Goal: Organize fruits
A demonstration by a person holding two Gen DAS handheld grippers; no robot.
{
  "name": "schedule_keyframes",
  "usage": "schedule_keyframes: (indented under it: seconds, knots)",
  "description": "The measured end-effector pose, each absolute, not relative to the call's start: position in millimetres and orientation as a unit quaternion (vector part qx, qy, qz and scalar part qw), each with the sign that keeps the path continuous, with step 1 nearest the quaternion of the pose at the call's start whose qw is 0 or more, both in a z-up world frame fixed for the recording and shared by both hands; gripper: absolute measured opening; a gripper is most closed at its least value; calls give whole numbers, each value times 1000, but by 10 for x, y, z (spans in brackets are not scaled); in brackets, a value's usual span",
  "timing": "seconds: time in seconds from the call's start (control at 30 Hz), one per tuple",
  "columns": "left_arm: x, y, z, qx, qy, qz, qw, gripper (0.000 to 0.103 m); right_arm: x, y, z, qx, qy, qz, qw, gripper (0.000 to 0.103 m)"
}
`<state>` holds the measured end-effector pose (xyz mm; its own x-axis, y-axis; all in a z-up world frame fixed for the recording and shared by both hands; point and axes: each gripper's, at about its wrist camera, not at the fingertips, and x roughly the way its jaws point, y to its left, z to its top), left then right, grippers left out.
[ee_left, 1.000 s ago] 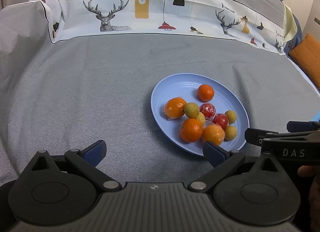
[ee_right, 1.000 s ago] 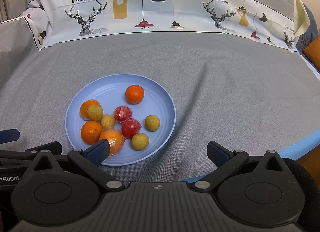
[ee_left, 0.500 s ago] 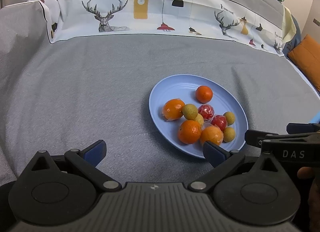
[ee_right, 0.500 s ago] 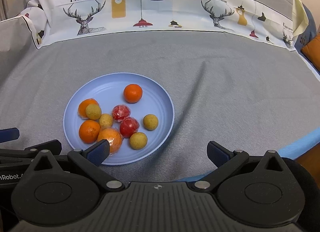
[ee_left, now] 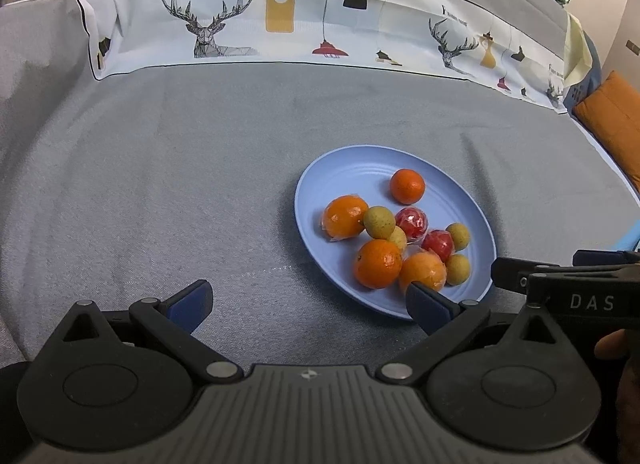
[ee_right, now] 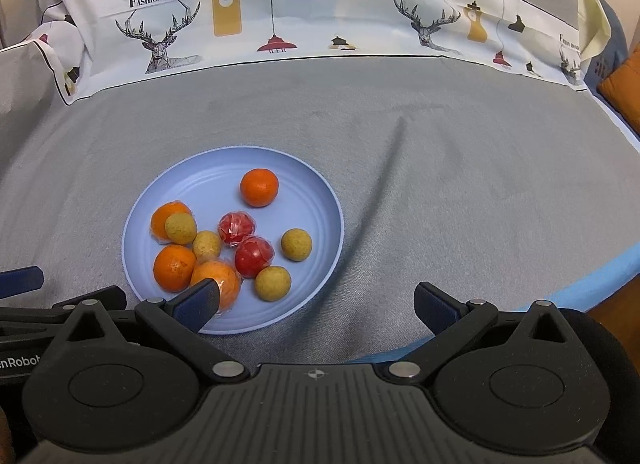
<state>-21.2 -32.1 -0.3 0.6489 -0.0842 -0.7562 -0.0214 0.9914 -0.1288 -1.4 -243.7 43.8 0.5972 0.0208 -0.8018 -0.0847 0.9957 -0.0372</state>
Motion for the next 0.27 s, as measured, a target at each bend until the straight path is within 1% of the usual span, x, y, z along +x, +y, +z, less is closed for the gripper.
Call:
schedule_keyframes:
  seconds: [0.27]
  knots:
    - [-198, -318, 5, -64, 406, -23, 911, 103, 18, -2462, 447, -29, 449, 29, 893, 102]
